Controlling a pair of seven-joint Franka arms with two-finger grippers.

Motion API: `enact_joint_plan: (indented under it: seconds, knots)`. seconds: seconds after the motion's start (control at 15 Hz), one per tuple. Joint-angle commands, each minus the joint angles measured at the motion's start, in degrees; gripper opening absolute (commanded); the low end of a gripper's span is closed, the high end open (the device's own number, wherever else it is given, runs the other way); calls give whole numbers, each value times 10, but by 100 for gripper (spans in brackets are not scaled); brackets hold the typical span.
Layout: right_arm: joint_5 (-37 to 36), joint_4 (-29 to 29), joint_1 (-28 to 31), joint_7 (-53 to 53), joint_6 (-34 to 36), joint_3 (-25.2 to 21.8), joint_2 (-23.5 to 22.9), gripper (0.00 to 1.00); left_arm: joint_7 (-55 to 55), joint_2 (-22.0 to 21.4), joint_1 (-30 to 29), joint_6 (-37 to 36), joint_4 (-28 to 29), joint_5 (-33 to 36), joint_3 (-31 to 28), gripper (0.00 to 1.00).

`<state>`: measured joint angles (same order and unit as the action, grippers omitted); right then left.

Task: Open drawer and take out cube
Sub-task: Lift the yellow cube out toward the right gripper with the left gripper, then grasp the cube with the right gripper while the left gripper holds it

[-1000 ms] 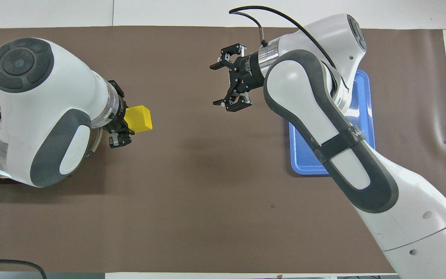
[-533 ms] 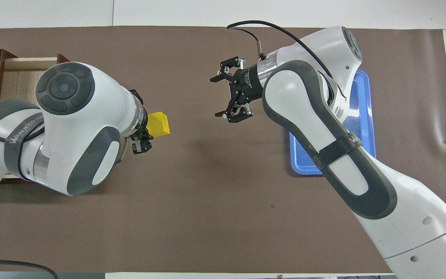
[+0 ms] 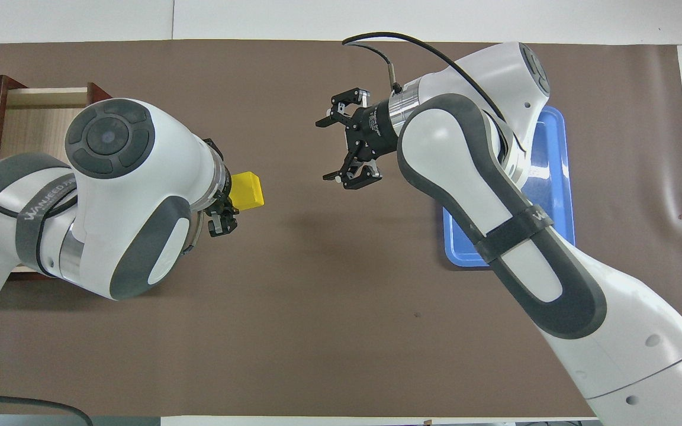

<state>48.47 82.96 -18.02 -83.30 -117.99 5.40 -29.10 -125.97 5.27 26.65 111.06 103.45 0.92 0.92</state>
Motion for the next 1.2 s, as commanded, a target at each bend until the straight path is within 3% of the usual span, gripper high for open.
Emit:
enact_joint_plan:
  seconds: [0.0, 0.2, 0.47, 1.13]
  knots:
    - [12, 12, -18, 6, -7, -2, 14, 97, 2, -5, 9, 13, 11, -6, -8, 0]
    - [7, 11, -50, -29, -41, -3, 13, 96, 32, -5, 9, 15, 11, -5, -8, 0]
    - [-38, -28, -82, -86, -35, -2, 3, 96, 33, -5, 8, 15, 11, -5, -8, 0]
    - [-58, -28, -112, -128, -45, -3, 3, 96, 33, -5, 7, 15, 11, -5, -8, 0]
